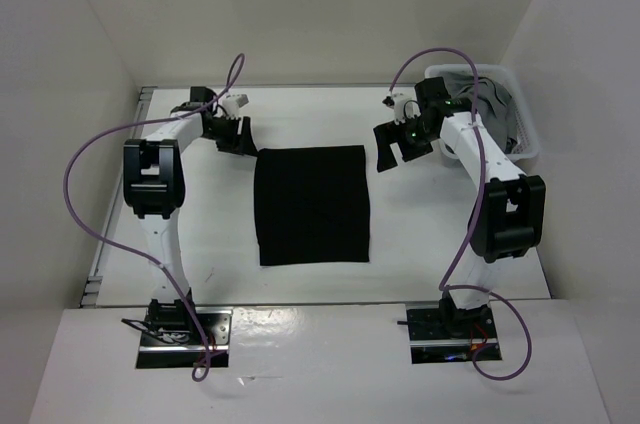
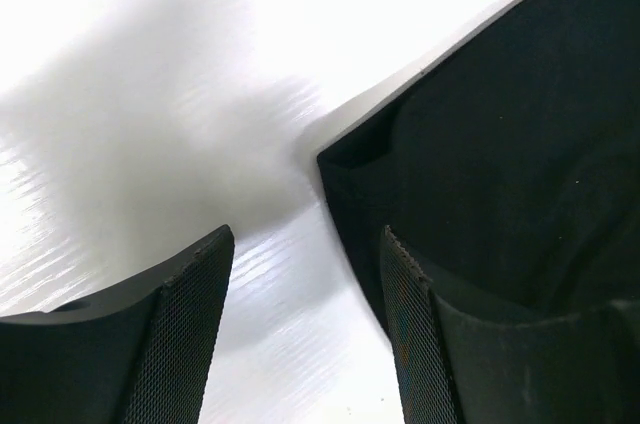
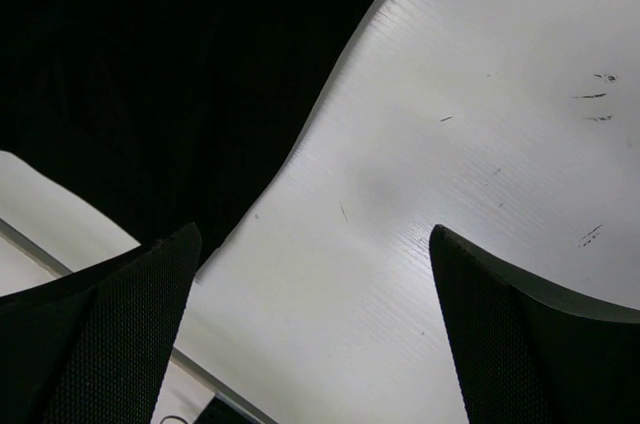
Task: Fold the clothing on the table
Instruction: Flatten the skirt out
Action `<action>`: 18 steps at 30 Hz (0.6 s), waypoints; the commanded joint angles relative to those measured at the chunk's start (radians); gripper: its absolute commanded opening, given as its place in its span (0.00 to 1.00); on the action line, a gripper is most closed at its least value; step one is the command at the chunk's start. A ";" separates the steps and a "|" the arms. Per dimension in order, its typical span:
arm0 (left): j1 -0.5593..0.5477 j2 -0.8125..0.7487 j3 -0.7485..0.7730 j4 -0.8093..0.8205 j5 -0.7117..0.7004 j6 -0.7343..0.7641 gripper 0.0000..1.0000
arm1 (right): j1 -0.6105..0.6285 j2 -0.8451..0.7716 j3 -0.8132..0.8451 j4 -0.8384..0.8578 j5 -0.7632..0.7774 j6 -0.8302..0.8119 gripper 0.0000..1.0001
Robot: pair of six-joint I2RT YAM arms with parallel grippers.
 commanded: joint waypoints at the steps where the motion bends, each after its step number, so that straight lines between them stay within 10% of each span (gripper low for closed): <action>1: -0.004 0.022 0.047 -0.011 0.000 0.016 0.67 | -0.006 0.004 0.014 -0.006 -0.024 -0.014 0.99; 18: -0.054 0.111 0.107 -0.042 0.060 0.016 0.46 | -0.006 0.047 0.048 -0.015 -0.033 -0.014 0.99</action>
